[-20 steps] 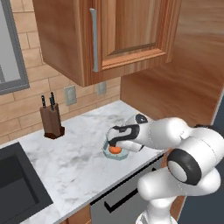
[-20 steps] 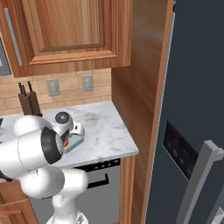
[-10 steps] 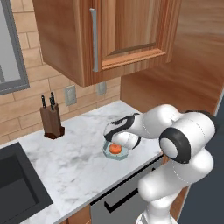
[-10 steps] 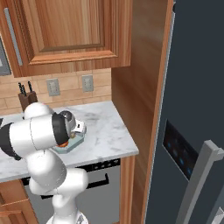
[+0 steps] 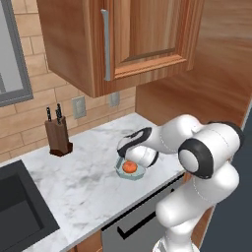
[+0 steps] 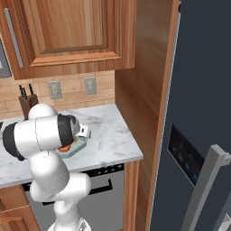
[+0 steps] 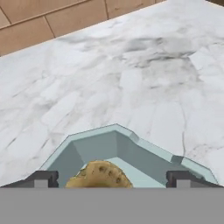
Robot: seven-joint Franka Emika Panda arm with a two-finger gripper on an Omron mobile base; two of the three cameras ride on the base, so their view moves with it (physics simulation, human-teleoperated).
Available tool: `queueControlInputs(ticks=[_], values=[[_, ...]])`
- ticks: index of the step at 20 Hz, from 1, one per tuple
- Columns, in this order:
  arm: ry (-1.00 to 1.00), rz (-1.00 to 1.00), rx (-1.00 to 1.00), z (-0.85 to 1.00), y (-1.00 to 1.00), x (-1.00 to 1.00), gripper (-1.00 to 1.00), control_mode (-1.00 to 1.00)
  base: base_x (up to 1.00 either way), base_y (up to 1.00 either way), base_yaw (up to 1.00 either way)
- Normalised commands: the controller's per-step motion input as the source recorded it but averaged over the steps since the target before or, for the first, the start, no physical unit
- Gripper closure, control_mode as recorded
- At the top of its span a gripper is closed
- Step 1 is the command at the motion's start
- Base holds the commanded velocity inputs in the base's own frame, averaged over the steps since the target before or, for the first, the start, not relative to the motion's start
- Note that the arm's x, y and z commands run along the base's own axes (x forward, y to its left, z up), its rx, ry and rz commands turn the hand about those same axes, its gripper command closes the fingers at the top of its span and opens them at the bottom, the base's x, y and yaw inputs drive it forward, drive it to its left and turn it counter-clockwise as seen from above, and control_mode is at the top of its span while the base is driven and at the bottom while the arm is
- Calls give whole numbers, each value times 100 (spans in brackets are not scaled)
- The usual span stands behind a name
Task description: Take the squash and mushroom out of the freezer and place them in the tupperware container on the counter. Then put the tupperware containing the vegetables back in the freezer.
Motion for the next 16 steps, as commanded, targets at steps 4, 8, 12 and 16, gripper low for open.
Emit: queueControlInputs(ticks=[4,8,12,16], values=[[0,0,0,45,-32,0,-100,-100,0,0,0],[4,0,0,69,-21,5,-100,-100,0,0,0],[17,0,0,76,-12,14,-100,-100,0,0,0],[32,0,0,82,-16,22,-100,-100,0,0,0]])
